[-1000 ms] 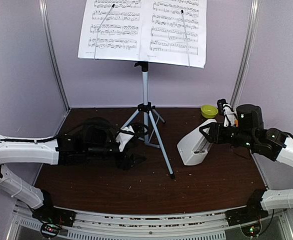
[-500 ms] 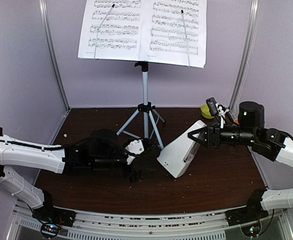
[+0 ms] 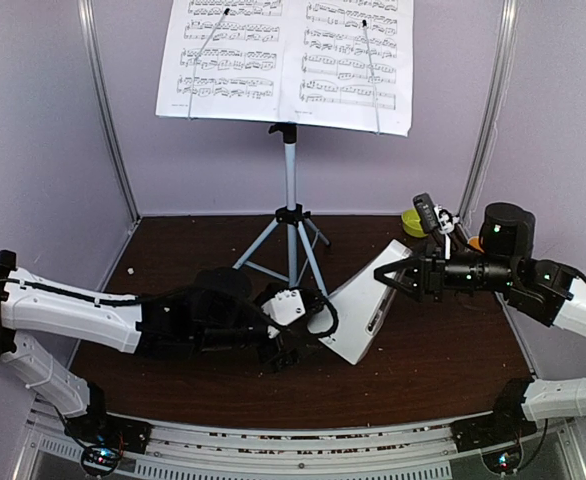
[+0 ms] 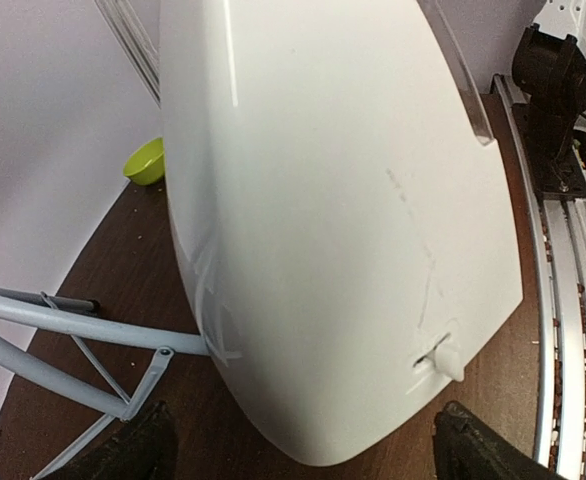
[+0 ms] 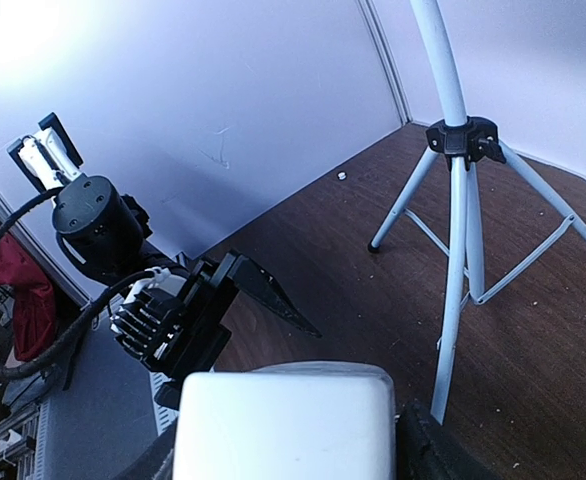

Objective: Set up the instrument practice props

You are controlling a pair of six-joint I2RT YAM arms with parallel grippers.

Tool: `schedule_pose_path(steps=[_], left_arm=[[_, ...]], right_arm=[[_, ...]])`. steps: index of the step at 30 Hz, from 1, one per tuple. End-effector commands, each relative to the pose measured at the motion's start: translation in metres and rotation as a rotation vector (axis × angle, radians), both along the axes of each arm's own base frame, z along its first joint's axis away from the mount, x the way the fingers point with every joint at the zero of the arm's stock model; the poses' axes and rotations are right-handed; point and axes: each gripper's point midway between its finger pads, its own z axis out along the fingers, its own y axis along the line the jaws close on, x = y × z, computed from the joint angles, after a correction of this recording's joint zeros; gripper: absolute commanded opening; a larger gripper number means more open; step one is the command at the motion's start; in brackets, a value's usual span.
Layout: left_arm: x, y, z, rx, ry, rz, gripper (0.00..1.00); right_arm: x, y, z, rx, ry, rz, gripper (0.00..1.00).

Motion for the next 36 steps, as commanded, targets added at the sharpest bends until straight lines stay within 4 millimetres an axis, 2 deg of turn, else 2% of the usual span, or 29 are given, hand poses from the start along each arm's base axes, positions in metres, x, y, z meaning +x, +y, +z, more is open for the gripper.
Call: schedule_pose_path(steps=[1, 8, 16, 23, 29, 36], left_arm=[[0.006, -0.014, 0.023, -0.087, -0.009, 0.025, 0.91], [0.008, -0.019, 0.032, -0.121, -0.003, 0.032, 0.91], [0.005, -0.024, 0.031, -0.131, 0.024, 0.018, 0.92], [0.008, -0.027, 0.029, -0.132, 0.036, 0.034, 0.94], [0.017, -0.029, 0.027, -0.115, 0.036, 0.079, 0.92], [0.015, -0.029, 0.024, -0.106, 0.035, 0.066, 0.87]], right_arm=[[0.002, 0.003, 0.036, 0.108, -0.091, -0.018, 0.23], [0.006, 0.001, 0.038, 0.108, -0.09, -0.055, 0.22], [0.015, -0.003, 0.035, 0.104, -0.079, -0.121, 0.19], [0.015, -0.003, 0.039, 0.127, -0.074, -0.13, 0.18], [0.012, -0.001, 0.042, 0.143, -0.069, -0.119, 0.18], [0.012, -0.001, 0.044, 0.143, -0.072, -0.12, 0.17]])
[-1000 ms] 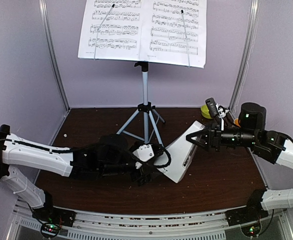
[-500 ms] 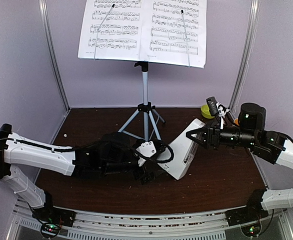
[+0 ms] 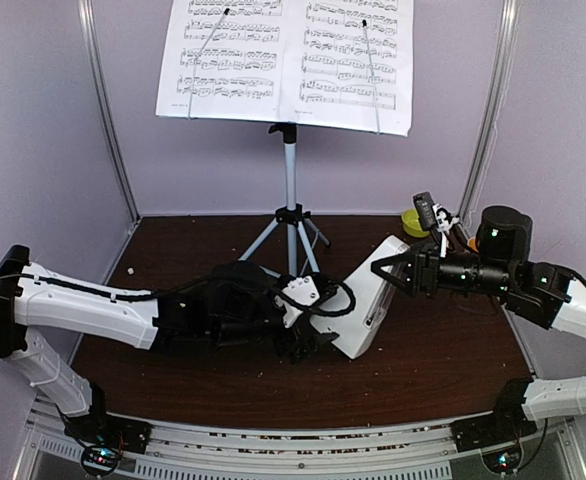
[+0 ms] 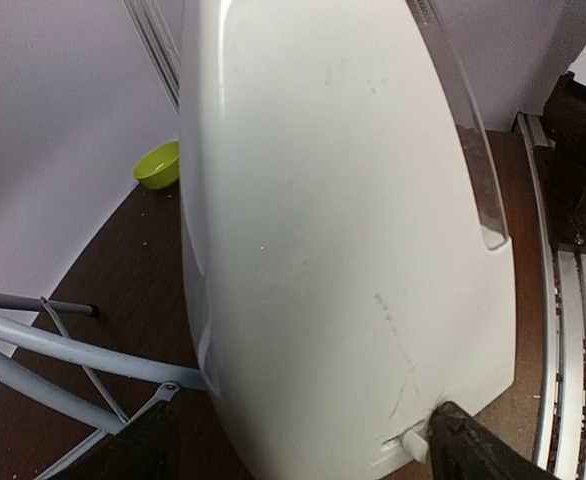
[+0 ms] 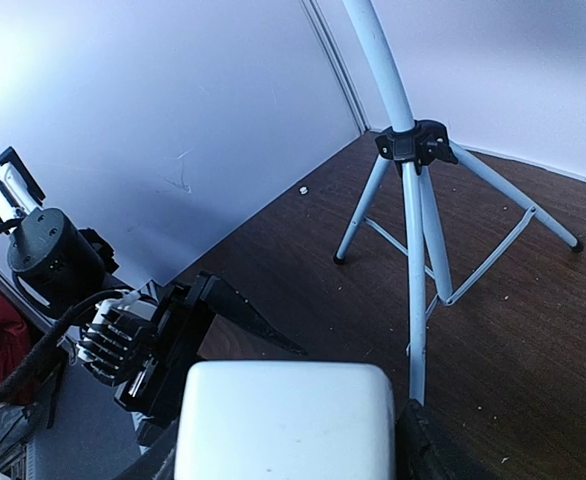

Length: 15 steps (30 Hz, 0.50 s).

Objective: Set up the instrument practice props

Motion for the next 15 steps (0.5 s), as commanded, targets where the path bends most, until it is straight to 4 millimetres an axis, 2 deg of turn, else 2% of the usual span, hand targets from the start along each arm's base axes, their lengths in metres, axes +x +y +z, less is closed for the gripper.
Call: schedule_pose_path(steps=[1, 15], left_arm=[[0.0007, -0.0056, 0.0122, -0.036, -0.013, 0.0, 0.87], [-0.0038, -0.0002, 0.0148, -0.039, -0.031, -0.024, 0.8]], right_arm=[[-0.0034, 0.0015, 0.047, 0.129, -0.106, 0.007, 0.17], [-0.0034, 0.0046, 0.0504, 0.129, -0.108, 0.02, 0.16]])
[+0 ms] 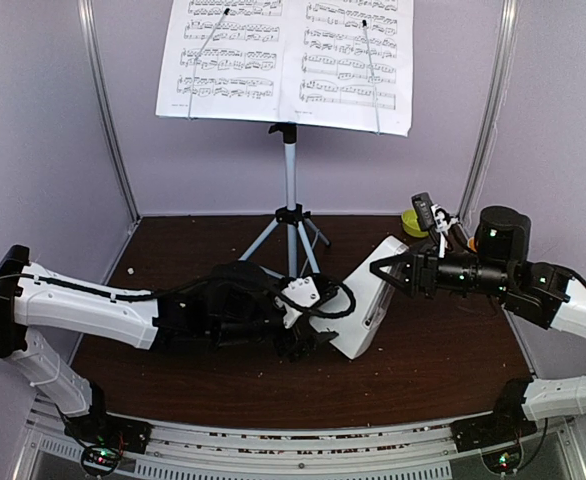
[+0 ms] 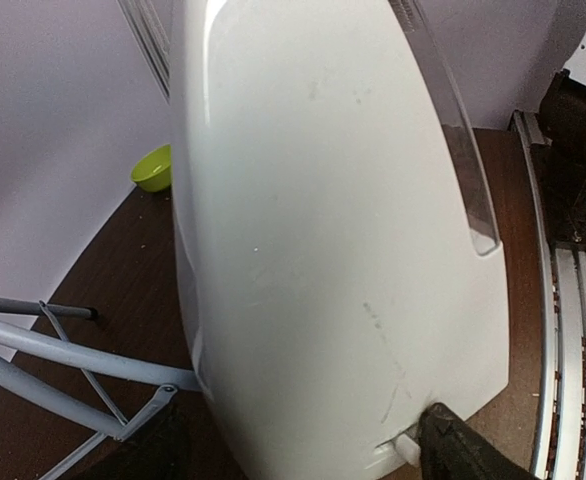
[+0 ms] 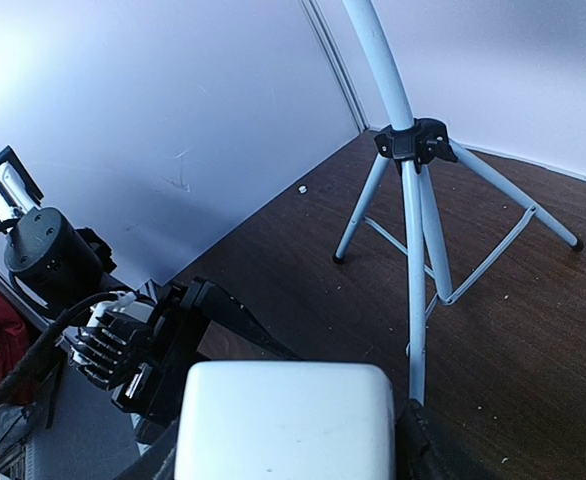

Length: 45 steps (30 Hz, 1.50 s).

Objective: Set up the instrument practice props

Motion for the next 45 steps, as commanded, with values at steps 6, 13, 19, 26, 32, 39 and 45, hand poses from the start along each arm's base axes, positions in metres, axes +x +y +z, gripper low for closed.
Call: schedule_pose_path(steps=[6, 13, 19, 26, 32, 39, 45], left_arm=[[-0.0037, 0.0022, 0.0135, -0.038, -0.027, -0.021, 0.76], [-0.0032, 0.0051, 0.0145, -0.04, -0.029, -0.022, 0.74], [-0.0032, 0.0074, 0.0161, -0.048, -0.029, -0.025, 0.72], [-0.0035, 0.0083, 0.0163, -0.05, -0.029, -0.029, 0.69], [-0.0037, 0.0085, 0.0165, -0.054, -0.026, -0.029, 0.68], [-0.0033, 0.0096, 0.0163, -0.055, -0.023, -0.03, 0.66], [-0.0035, 0.0108, 0.0168, -0.062, -0.021, -0.031, 0.63]], right_arm=[[-0.0044, 0.0042, 0.0518, 0.132, -0.108, 0.024, 0.16], [-0.0048, 0.0039, 0.0552, 0.14, -0.112, 0.024, 0.16], [-0.0055, 0.0044, 0.0559, 0.142, -0.112, 0.027, 0.16], [-0.0057, 0.0049, 0.0561, 0.146, -0.109, 0.03, 0.16], [-0.0062, 0.0057, 0.0558, 0.147, -0.107, 0.034, 0.16], [-0.0063, 0.006, 0.0575, 0.149, -0.11, 0.035, 0.16], [-0.0063, 0.006, 0.0579, 0.15, -0.111, 0.034, 0.16]])
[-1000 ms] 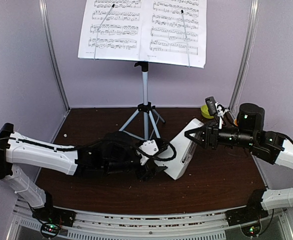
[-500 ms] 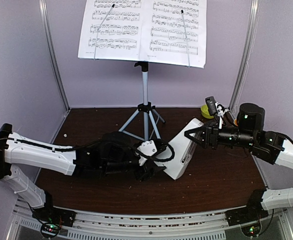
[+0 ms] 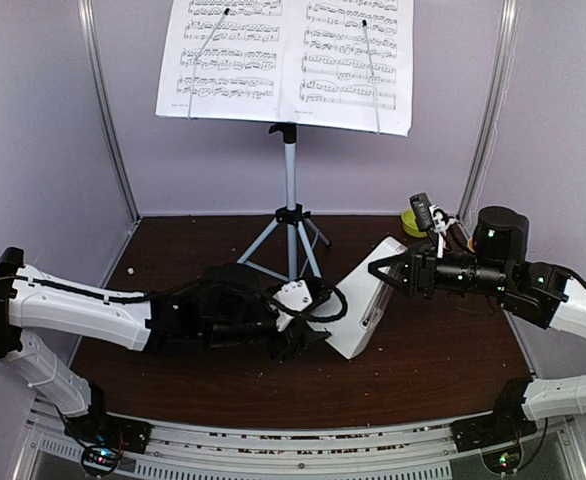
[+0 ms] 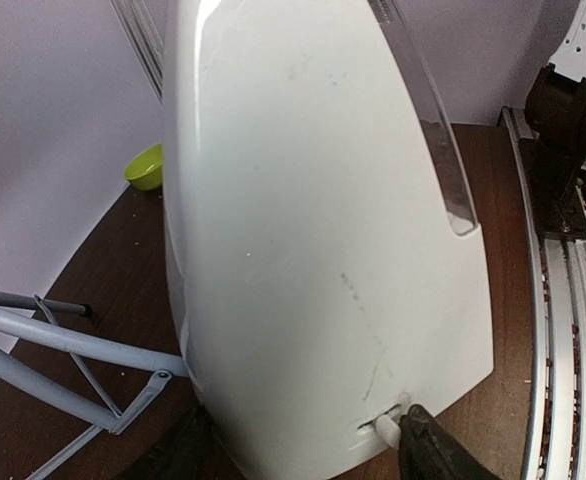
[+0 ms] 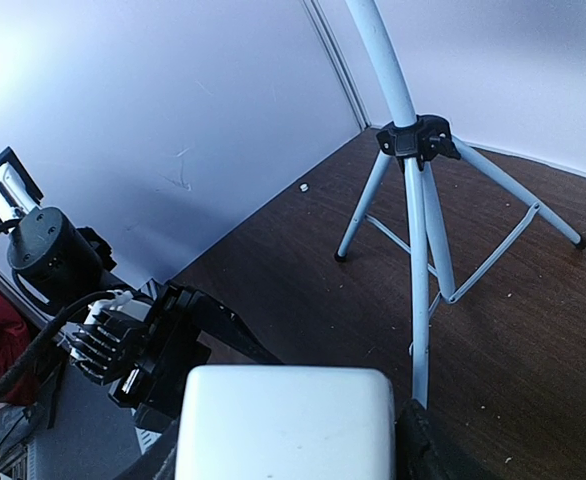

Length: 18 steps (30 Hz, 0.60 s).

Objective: Set up the instrument practice props

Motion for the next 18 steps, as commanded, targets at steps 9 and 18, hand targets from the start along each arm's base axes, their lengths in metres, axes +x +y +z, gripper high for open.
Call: schedule_pose_path(steps=[9, 18], left_arm=[[0.0016, 0.004, 0.0202, -0.069, -0.022, -0.003, 0.62], [0.0018, 0.0056, 0.0213, -0.075, -0.023, -0.002, 0.59]], right_arm=[[-0.0061, 0.0037, 0.0581, 0.15, -0.113, 0.029, 0.16], [-0.0056, 0.0038, 0.0588, 0.151, -0.113, 0.028, 0.16]])
